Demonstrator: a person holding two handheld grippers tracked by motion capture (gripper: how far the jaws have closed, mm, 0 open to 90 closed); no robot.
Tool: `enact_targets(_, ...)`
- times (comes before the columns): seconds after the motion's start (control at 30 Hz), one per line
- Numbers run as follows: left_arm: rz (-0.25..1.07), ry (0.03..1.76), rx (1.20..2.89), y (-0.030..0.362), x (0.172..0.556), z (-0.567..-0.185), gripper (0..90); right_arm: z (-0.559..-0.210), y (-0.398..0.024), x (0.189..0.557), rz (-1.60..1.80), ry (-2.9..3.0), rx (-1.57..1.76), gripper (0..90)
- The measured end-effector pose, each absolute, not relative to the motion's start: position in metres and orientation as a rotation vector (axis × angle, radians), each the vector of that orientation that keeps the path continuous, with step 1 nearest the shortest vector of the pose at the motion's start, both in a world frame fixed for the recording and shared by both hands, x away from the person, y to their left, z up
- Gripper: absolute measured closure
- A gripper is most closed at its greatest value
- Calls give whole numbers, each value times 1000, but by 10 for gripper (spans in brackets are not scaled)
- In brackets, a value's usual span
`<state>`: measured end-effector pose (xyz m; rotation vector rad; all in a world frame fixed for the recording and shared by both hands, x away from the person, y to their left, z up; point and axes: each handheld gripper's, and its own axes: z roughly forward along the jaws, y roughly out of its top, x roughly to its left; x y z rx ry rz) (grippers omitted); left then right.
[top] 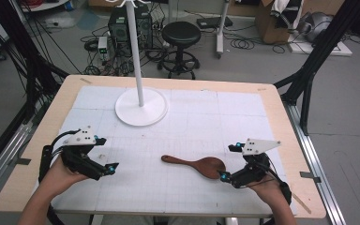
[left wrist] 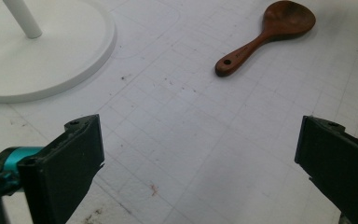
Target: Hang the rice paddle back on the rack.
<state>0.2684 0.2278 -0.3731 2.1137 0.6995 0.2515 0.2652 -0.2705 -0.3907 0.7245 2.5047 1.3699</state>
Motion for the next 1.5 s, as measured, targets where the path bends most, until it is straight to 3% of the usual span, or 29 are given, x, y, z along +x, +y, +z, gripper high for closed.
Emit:
enact_targets(0.77,253,697,2095,230,265,-373,18,-381,-281,266,1311,2541,701,9)
enact_targets(1.5,253,693,2092,232,265,-373,18,-366,-265,277,1123,2702,579,9)
